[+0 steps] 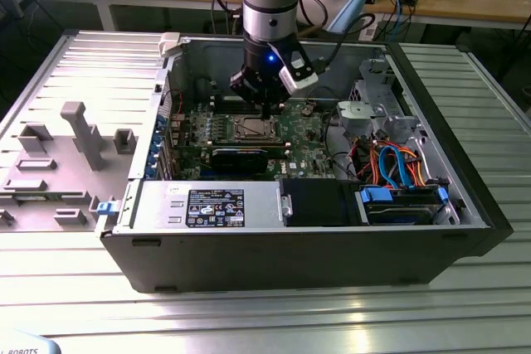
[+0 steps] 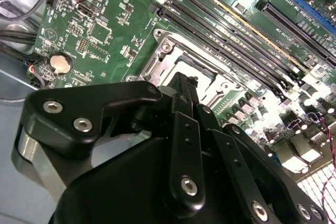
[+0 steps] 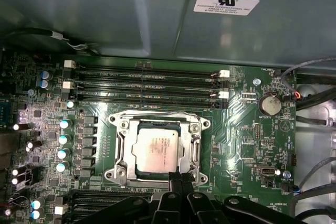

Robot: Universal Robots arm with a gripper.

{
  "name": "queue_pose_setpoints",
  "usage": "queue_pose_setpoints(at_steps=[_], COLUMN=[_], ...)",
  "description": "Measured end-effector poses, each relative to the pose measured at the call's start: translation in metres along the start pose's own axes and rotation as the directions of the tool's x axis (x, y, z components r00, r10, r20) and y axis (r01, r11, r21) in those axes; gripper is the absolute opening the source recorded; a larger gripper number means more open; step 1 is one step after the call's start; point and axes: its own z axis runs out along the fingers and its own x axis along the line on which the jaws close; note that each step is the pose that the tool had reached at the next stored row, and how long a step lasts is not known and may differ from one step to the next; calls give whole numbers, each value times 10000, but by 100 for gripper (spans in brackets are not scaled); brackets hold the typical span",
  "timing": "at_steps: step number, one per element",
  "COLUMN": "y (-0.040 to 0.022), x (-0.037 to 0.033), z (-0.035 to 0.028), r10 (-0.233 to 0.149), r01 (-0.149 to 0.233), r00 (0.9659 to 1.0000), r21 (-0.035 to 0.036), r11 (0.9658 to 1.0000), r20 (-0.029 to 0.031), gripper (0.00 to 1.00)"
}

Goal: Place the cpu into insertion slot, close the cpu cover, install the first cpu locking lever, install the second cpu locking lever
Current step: 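Install the second cpu locking lever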

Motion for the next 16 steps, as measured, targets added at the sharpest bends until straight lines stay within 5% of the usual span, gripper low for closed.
queue_pose_setpoints(at_steps=[16], y=[-25], x=[1], z=[-4], r10=[1], r01=[-1], r00=[10000], r21=[-1], r11=[10000], r20=[-24], gripper=[11])
